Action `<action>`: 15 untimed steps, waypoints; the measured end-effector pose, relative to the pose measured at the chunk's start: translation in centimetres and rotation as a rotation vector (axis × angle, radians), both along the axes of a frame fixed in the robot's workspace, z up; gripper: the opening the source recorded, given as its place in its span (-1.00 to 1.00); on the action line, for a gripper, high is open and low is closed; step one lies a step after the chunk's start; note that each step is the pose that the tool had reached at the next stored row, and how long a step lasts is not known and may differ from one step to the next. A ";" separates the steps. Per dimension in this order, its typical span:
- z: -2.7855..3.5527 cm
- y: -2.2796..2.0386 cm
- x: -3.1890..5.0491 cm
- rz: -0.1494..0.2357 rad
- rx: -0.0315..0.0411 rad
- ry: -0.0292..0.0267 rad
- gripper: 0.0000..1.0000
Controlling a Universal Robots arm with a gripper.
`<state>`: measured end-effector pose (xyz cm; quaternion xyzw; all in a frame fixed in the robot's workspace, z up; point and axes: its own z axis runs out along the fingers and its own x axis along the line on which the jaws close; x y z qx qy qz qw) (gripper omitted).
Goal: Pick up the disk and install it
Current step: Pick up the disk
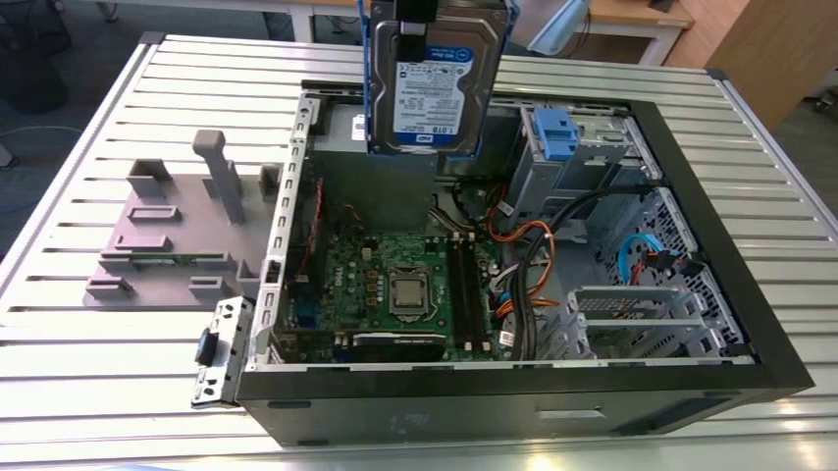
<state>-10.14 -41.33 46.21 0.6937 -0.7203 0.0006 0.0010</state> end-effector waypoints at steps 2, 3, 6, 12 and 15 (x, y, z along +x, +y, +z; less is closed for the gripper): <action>0.00 -0.06 0.00 0.000 0.0000 0.0000 -0.27; 0.00 -0.08 0.00 0.000 0.0000 0.0000 -0.27; 0.00 -0.17 0.00 0.000 0.0000 0.0000 -0.27; 0.00 -0.34 0.00 0.000 0.0000 0.0000 -0.27; 0.00 -0.43 0.00 0.000 0.0000 0.0000 -0.27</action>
